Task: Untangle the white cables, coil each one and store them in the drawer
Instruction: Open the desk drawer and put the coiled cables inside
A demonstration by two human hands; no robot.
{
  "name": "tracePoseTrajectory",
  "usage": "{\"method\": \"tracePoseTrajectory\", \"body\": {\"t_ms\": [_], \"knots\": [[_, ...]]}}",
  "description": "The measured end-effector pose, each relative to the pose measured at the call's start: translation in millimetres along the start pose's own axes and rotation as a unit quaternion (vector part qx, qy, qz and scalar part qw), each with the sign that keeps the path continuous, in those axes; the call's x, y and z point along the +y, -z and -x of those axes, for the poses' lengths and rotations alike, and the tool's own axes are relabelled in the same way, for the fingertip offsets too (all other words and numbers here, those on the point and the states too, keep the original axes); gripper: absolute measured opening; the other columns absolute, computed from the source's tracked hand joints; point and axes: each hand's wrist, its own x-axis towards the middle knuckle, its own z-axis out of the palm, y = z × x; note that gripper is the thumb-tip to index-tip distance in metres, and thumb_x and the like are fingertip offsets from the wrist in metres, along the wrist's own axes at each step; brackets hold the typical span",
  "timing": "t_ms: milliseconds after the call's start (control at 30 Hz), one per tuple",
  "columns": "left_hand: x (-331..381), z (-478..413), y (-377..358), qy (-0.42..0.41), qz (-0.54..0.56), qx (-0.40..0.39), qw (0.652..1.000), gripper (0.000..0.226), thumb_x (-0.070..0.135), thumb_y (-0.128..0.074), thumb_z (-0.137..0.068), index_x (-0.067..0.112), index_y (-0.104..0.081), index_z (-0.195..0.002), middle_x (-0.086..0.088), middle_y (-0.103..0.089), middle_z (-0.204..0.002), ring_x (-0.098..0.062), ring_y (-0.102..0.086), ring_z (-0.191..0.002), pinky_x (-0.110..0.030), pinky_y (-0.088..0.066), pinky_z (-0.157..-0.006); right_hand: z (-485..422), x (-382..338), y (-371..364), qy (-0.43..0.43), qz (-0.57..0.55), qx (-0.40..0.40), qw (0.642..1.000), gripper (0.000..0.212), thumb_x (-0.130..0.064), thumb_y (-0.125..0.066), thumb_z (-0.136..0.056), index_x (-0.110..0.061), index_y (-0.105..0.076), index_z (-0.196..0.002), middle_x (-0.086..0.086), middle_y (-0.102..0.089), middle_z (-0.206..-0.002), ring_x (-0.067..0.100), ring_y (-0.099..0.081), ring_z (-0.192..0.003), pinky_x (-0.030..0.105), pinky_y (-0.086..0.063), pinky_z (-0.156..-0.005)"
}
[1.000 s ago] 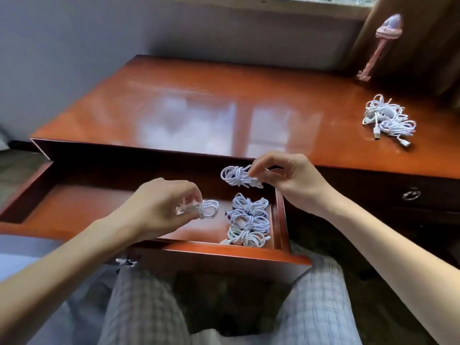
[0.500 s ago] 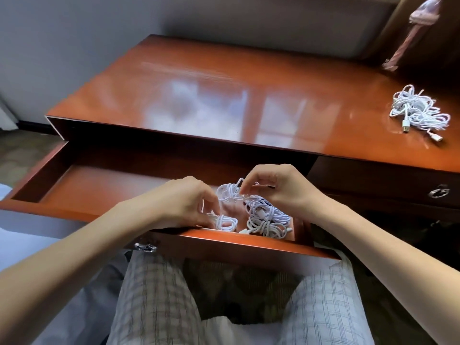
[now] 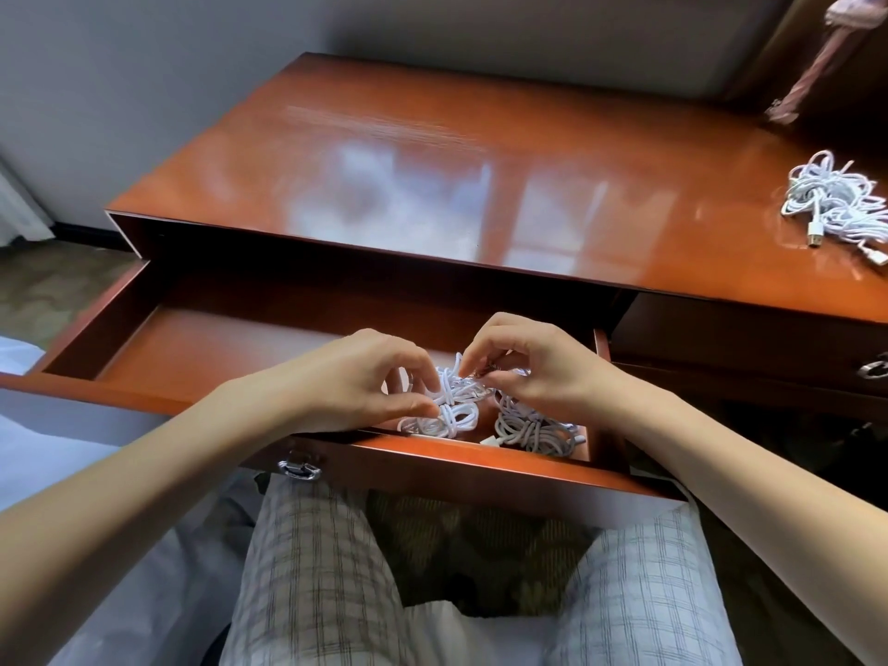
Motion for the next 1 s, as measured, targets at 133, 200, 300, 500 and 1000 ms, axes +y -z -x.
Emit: {"method": "tracePoseTrajectory", "body": {"t_ms": [133, 200, 300, 500, 1000], "knots": [[-3, 3, 3, 0.001, -0.001, 0.010, 1.000, 0.022, 0.046, -0.071, -0.089, 0.035, -0.071, -0.108, 0.018, -0.068, -0.093, 0.000, -0.065, -0.085, -0.018, -0.053, -0.069, 1, -4, 0, -0.001, 0.020, -0.020, 1.000, 0.036, 0.009, -0.068, -0.088, -0.022, -0.074, -0.104, -0.003, -0.063, -0.103, 0.012, -0.066, -0.097, 0.033, -0.056, -0.089], [-3, 3, 2, -0.002, -0.003, 0.014, 1.000, 0.017, 0.040, -0.071, -0.091, 0.034, -0.072, -0.107, 0.017, -0.068, -0.090, -0.001, -0.065, -0.085, -0.019, -0.052, -0.069, 2, -6, 1, 0.003, 0.034, -0.024, 0.999, 0.038, 0.009, -0.069, -0.088, -0.024, -0.073, -0.106, -0.005, -0.063, -0.099, 0.013, -0.066, -0.097, 0.031, -0.055, -0.089], [-3, 1, -1, -0.011, -0.012, 0.027, 0.999, 0.014, 0.026, -0.071, -0.094, 0.034, -0.073, -0.105, 0.017, -0.068, -0.086, -0.002, -0.064, -0.083, -0.024, -0.053, -0.071, 7, -7, 3, 0.006, 0.044, -0.032, 0.998, 0.038, 0.008, -0.069, -0.088, -0.025, -0.072, -0.108, -0.007, -0.064, -0.095, 0.013, -0.064, -0.096, 0.028, -0.053, -0.089], [1, 0, -2, -0.035, -0.013, 0.031, 0.999, 0.015, 0.034, -0.071, -0.093, 0.031, -0.071, -0.107, 0.013, -0.067, -0.085, -0.005, -0.064, -0.082, -0.015, -0.045, -0.064, 16, -6, 3, 0.002, 0.038, -0.051, 0.998, 0.035, 0.002, -0.070, -0.088, -0.025, -0.072, -0.111, -0.006, -0.063, -0.103, 0.014, -0.064, -0.102, 0.032, -0.053, -0.093], [50, -55, 14, -0.136, -0.138, 0.107, 0.975, 0.027, 0.040, -0.060, -0.098, 0.032, -0.065, -0.123, 0.017, -0.058, -0.124, -0.002, -0.050, -0.118, -0.032, -0.046, -0.100, 43, -2, 59, -0.017, 0.074, 0.119, 0.990, 0.022, -0.008, -0.063, -0.097, -0.023, -0.073, -0.109, -0.015, -0.069, -0.106, 0.007, -0.065, -0.106, 0.022, -0.051, -0.094]]}}
